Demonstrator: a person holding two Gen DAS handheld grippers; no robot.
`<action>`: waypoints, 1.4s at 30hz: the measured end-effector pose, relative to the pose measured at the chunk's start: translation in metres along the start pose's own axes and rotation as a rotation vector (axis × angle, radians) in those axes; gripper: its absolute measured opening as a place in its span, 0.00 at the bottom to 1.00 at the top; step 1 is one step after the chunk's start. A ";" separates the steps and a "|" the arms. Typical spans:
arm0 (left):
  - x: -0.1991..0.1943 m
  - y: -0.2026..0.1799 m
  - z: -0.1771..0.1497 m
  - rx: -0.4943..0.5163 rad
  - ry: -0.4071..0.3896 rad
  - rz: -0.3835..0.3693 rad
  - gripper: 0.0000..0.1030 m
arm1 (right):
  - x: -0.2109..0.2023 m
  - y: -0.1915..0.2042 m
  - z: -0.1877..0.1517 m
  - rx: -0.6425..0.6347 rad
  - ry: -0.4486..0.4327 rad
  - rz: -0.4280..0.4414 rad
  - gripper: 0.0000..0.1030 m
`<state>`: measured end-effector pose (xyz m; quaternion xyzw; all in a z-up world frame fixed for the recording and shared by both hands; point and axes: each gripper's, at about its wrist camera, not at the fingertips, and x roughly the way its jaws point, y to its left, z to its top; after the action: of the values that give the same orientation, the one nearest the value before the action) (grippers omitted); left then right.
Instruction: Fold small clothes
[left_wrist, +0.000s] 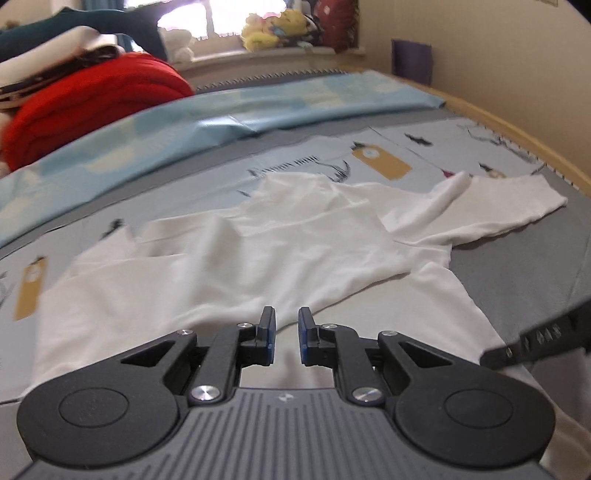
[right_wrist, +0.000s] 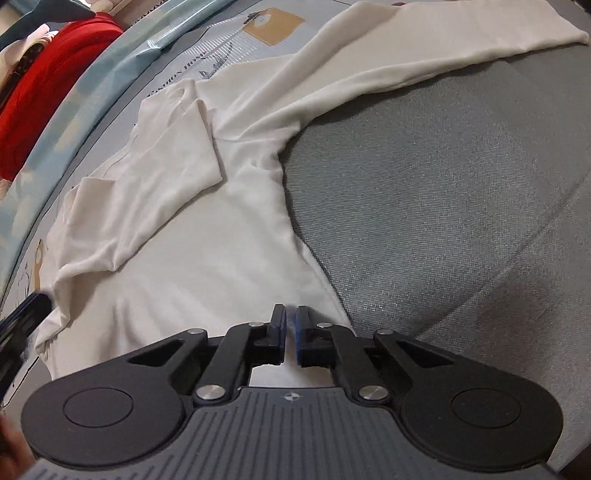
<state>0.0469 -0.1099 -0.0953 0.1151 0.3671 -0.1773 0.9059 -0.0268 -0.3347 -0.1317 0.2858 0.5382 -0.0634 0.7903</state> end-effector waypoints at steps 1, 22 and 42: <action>0.011 -0.009 0.003 0.014 -0.001 -0.007 0.15 | -0.002 0.000 -0.001 0.002 0.003 -0.005 0.00; -0.015 0.097 0.040 -0.152 -0.086 0.045 0.02 | 0.002 0.020 0.008 -0.086 0.052 -0.088 0.00; -0.109 0.383 -0.096 -0.871 -0.069 0.438 0.30 | 0.005 0.046 -0.003 -0.157 -0.016 -0.223 0.03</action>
<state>0.0691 0.2974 -0.0560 -0.2061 0.3438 0.1841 0.8975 -0.0079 -0.2937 -0.1193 0.1610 0.5638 -0.1108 0.8025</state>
